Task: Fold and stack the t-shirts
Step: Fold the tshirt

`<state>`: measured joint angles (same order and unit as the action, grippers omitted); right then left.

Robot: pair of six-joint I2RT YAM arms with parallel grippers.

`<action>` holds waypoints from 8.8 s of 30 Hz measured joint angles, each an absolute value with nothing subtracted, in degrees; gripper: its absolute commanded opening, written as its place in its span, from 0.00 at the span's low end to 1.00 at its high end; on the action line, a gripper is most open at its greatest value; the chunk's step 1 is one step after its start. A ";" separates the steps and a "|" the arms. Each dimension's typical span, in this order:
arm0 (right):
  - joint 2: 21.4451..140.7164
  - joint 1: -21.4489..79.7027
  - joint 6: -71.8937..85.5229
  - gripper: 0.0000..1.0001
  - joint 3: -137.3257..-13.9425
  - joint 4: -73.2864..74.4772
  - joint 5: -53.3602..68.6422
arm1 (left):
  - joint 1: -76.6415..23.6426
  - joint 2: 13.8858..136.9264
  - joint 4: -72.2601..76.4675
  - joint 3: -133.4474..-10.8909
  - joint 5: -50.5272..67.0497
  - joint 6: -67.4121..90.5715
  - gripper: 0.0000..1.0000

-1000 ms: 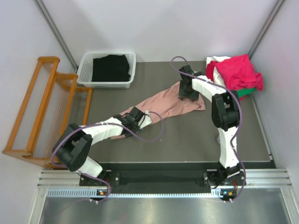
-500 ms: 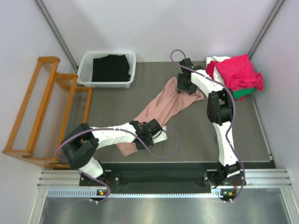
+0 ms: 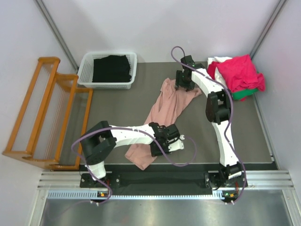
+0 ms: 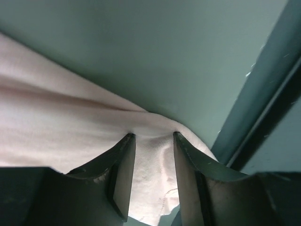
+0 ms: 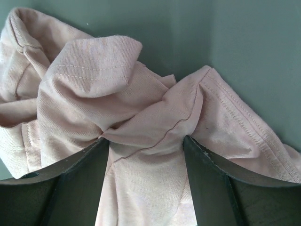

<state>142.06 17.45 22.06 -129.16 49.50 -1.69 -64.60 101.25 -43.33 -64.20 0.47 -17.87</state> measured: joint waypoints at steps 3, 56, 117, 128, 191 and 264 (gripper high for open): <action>142.06 17.45 21.78 0.65 -129.19 49.28 -0.78 | -64.64 103.11 -44.07 -66.54 2.70 -17.87 0.43; 97.80 78.83 21.98 0.73 -77.06 52.42 -12.03 | 7.57 84.64 -49.36 -64.18 21.61 -13.47 0.46; 123.79 81.03 12.16 0.59 -95.02 46.46 -7.90 | 20.12 88.77 -46.33 -64.84 23.18 -14.98 0.46; 124.62 79.70 13.89 0.41 -95.83 47.22 -8.75 | 20.12 89.54 -46.92 -64.36 24.08 -16.32 0.47; 123.55 89.06 22.65 0.01 -89.36 41.04 -33.71 | 20.12 91.29 -51.57 -65.25 26.17 -19.68 0.48; 107.55 48.31 13.45 0.01 -87.07 47.37 -19.29 | 20.12 94.26 -56.21 -70.28 27.62 -23.75 0.48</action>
<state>107.55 48.31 13.45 -87.07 47.37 -19.29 20.12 94.26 -56.21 -70.28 27.62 -23.75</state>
